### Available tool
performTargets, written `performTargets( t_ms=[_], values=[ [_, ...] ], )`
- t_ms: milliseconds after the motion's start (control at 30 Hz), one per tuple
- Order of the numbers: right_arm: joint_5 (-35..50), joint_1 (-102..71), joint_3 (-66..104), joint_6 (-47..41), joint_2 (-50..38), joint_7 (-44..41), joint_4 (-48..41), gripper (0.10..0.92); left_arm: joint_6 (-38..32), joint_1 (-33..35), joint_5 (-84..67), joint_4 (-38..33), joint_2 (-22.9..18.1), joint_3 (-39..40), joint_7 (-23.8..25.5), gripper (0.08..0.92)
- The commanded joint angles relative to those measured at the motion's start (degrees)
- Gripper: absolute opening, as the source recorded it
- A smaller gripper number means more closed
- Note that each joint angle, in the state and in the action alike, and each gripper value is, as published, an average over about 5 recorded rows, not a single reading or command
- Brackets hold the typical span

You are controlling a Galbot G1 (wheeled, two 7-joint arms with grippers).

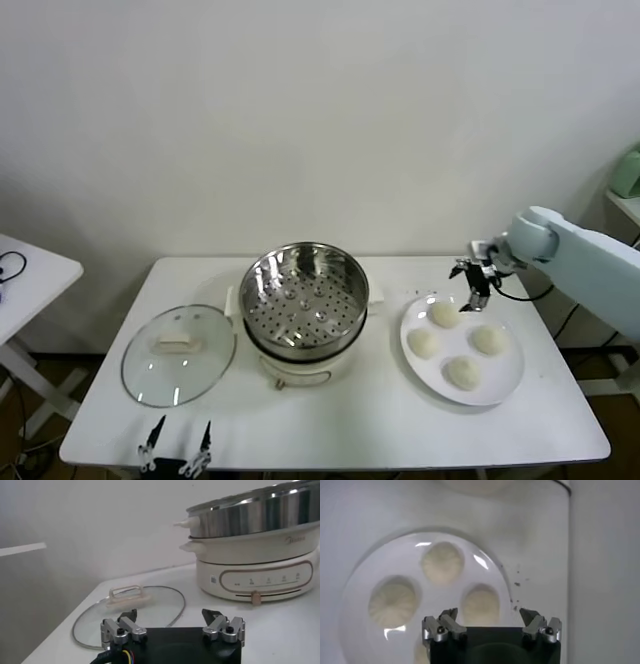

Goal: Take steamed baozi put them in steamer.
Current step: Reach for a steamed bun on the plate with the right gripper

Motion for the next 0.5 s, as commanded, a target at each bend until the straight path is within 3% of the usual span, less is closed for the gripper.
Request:
performTargets(
  t_ms=[33,500],
  values=[
    [2.48,5.08,-10.71,1.73,12.17,-5.79,-16.02,0.823,-0.02,-0.1,-0.15,0.28,0.0,-0.42,0.07,0.823],
    [-1.63,-2.37,-3.44,3.01,14.06,-5.99,-20.97,0.823,-0.72,-0.52,0.43,2.65,0.01,-1.03,-0.07,0.823]
  ],
)
